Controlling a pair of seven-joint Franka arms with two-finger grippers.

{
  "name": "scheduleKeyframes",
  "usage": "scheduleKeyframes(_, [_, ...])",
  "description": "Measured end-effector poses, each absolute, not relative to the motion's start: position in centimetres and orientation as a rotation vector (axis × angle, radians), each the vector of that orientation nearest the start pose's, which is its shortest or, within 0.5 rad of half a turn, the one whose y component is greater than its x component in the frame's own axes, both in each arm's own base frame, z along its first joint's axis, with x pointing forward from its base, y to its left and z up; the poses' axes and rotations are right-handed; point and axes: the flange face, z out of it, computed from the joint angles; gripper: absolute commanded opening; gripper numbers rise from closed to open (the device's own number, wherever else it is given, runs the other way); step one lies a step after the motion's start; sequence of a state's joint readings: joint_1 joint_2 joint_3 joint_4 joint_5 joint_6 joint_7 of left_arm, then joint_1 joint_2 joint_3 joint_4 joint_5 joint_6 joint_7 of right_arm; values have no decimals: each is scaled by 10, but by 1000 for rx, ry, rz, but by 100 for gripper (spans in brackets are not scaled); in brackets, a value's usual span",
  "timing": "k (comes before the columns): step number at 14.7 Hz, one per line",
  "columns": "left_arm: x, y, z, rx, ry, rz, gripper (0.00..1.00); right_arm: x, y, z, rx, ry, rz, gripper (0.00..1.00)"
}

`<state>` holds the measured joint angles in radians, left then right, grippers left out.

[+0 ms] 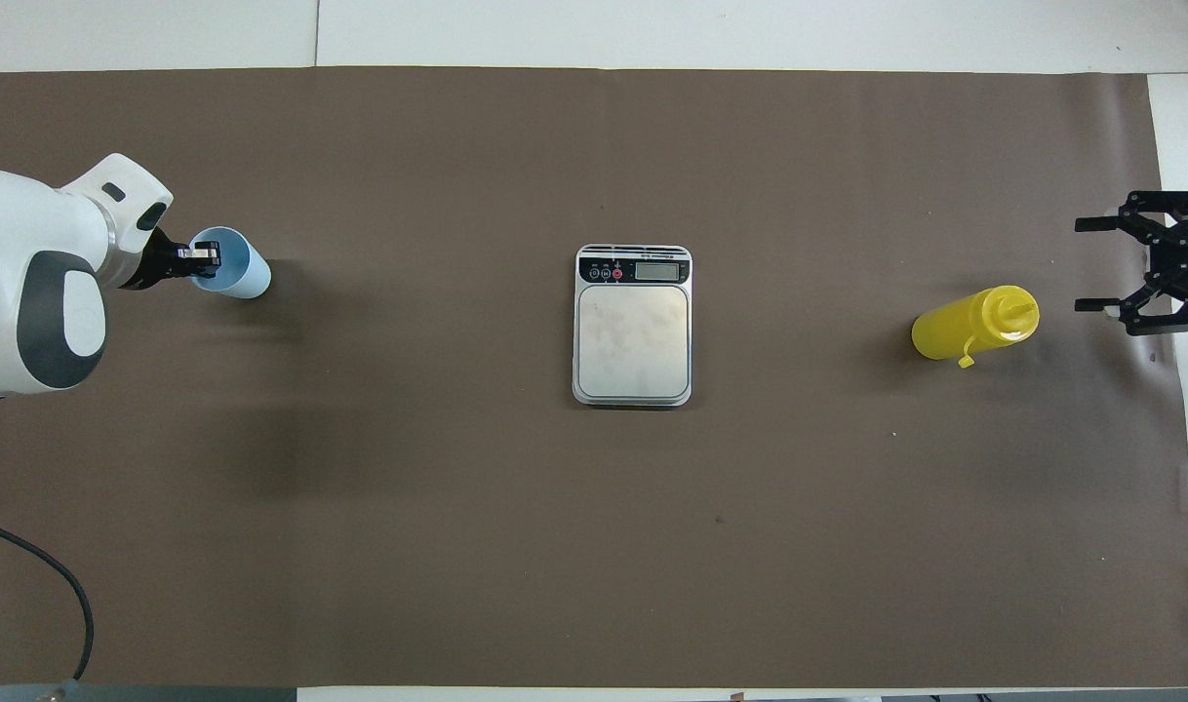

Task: Pour seasoning into cup on scale with both arms
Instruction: 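Carry the cup onto the scale while the right gripper grasps the bottle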

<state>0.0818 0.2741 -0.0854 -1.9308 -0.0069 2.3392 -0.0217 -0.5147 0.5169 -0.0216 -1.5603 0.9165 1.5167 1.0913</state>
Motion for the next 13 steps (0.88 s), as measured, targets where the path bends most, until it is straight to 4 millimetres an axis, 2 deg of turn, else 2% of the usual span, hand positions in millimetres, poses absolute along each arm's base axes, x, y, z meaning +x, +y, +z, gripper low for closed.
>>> scheduleKeyframes(2, [617, -26, 388, -3168, -58, -206, 0, 594, -245, 341, -1348, 1812, 929, 100])
scheduleKeyframes(3, [611, -52, 403, -3172, -81, -207, 0, 588, -240, 331, -1361, 1787, 921, 100])
scheduleKeyframes(5, [597, -122, 419, -3187, -134, -214, 0, 574, -231, 314, -1378, 1744, 922, 100])
scheduleKeyframes(7, [574, -204, 416, -3195, -187, -199, 0, 566, -226, 308, -1385, 1727, 927, 100])
scheduleKeyframes(9, [549, -269, 409, -3181, -233, -196, 0, 563, -225, 310, -1400, 1711, 913, 100])
scheduleKeyframes(11, [526, -322, 404, -3182, -287, -200, 0, 560, -220, 306, -1429, 1683, 895, 100])
scheduleKeyframes(13, [513, -360, 408, -3200, -321, -215, 0, 556, -208, 293, -1462, 1668, 873, 100])
